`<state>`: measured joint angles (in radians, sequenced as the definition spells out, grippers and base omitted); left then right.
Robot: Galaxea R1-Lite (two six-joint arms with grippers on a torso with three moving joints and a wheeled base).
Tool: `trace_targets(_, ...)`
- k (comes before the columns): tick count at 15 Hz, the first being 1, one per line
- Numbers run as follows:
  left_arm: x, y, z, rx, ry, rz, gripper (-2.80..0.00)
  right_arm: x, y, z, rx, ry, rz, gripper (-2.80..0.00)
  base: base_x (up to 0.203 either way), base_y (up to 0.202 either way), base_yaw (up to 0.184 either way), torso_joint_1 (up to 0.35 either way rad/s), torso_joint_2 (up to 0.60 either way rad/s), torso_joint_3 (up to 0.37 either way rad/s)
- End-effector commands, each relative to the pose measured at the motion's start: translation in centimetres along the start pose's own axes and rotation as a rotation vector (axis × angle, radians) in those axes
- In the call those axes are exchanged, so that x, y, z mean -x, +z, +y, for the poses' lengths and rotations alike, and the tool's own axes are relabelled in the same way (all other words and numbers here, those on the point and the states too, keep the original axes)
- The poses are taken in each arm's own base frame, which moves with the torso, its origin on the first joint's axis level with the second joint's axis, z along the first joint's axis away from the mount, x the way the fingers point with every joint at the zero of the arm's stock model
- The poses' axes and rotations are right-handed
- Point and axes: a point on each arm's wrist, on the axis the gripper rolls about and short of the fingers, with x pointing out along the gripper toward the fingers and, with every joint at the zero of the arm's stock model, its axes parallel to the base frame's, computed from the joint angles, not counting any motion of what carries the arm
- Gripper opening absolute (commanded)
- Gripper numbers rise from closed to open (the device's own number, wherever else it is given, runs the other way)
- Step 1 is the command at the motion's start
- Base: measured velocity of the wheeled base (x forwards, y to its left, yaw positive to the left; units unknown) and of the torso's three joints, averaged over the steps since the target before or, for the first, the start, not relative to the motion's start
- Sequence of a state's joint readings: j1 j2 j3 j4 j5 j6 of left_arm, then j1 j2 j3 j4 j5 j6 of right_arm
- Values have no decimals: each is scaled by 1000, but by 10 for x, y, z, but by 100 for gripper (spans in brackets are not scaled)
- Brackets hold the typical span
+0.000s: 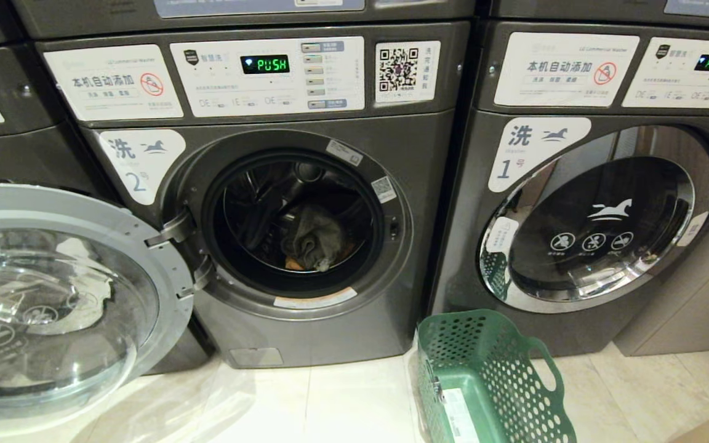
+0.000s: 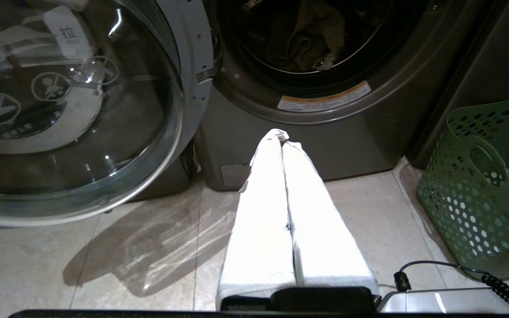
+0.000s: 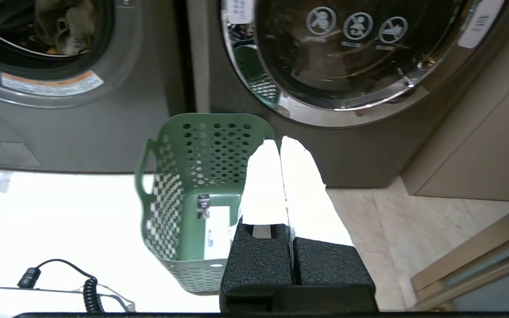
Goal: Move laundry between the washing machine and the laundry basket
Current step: Pick a cloth and place it into the basket
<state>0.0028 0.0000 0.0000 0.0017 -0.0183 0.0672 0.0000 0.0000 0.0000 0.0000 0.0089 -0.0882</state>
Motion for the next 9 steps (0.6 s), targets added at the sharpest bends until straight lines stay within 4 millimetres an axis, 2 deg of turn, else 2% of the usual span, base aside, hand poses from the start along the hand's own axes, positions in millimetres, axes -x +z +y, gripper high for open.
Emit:
trace_targets(1, 0, 0, 0, 0, 0, 1, -280, 0, 0, 0, -1, 0, 2, -280, 0, 195, -1, -1, -2, -1)
trace_targets(9, 0, 0, 0, 0, 0, 1, -280, 0, 0, 0, 1, 0, 2, -280, 0, 194, -2, 1, 3, 2)
